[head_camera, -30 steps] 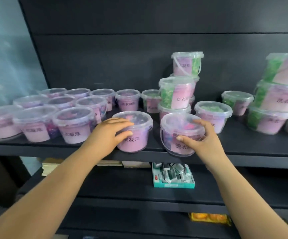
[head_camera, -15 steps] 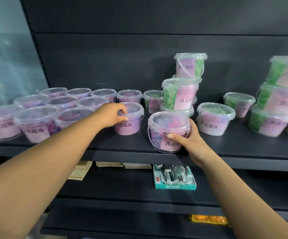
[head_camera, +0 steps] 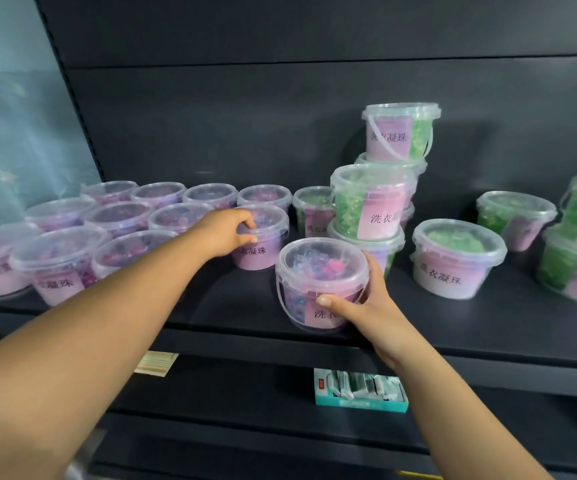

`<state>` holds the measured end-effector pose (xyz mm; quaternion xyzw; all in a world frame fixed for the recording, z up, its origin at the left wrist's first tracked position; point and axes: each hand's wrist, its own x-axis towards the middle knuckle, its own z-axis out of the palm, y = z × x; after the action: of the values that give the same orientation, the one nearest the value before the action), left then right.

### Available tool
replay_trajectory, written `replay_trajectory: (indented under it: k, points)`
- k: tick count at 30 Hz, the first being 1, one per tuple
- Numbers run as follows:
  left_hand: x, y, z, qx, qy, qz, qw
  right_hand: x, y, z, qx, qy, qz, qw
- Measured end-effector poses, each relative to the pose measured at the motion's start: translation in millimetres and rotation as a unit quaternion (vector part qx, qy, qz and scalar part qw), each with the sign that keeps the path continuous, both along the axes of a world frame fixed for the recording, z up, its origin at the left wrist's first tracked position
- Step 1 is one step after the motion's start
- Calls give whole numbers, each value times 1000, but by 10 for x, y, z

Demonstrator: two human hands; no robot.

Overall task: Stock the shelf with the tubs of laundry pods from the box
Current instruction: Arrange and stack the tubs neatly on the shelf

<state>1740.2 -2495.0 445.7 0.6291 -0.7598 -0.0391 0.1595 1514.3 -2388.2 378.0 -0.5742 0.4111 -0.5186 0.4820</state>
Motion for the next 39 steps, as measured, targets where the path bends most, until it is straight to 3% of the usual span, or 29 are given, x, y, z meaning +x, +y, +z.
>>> replay_trajectory:
  k: [5,8,11,15,25,35,39]
  points:
    - [127,87,148,10,79,-46,996,109,7,53,1,0,-8,1000]
    - [488,359,317,-95,110,-21,989,262,-3,30,12,-5,-17,1000]
    - [948,701,231,-161,77,46,983,539,-30,17,27,-5,-1,1000]
    - [1223,966,-80,-143,17,33,989,994,-101,-5,25,-9,-4,1000]
    - [1482,944,-308,-134,14,-46,990,1426,-141,-35,5,-9,-75,997]
    - [1509,880,-311,-153,34,-92,983,1504,-88,-17,-21,1,-119,993]
    - [1377,919,-237,-170,77,-116,975,1441,-42,-1,5,20,-83,996]
